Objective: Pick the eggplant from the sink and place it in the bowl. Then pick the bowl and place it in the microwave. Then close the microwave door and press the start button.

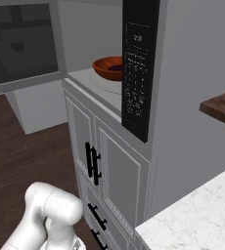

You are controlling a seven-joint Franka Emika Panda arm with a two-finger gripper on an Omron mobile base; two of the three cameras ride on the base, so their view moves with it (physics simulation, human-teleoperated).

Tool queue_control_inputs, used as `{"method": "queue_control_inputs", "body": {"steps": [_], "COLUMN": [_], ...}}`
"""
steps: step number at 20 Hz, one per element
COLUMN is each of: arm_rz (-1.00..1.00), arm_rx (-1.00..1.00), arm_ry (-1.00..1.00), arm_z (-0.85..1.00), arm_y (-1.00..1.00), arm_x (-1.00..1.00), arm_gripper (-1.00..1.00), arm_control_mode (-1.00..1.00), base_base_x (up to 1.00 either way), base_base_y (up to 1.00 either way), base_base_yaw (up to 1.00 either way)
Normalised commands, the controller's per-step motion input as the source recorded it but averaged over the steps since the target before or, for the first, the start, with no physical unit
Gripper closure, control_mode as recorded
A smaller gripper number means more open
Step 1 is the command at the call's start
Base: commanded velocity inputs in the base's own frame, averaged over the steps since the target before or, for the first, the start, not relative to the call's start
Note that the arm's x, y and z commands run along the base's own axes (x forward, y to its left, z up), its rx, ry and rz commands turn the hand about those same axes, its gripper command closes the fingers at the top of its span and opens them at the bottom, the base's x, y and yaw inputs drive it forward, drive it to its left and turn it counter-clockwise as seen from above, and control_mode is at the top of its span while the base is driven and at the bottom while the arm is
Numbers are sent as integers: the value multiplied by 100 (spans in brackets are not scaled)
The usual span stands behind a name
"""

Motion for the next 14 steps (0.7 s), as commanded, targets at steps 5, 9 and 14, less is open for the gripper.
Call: {"method": "queue_control_inputs", "body": {"steps": [5,9,14], "arm_rz": [-11,-5,-1], "arm_rx": [-14,-8,0], "arm_ry": [-9,0,3], "arm_z": [-48,-42,-47], "arm_y": [96,64,87], "arm_x": [12,35,54], "arm_gripper": [-100,-100,-100], "arm_control_mode": [-100,-100,-100], "base_base_x": [0,0,0], "base_base_y": [0,0,0], "base_base_yaw": [0,0,0]}}
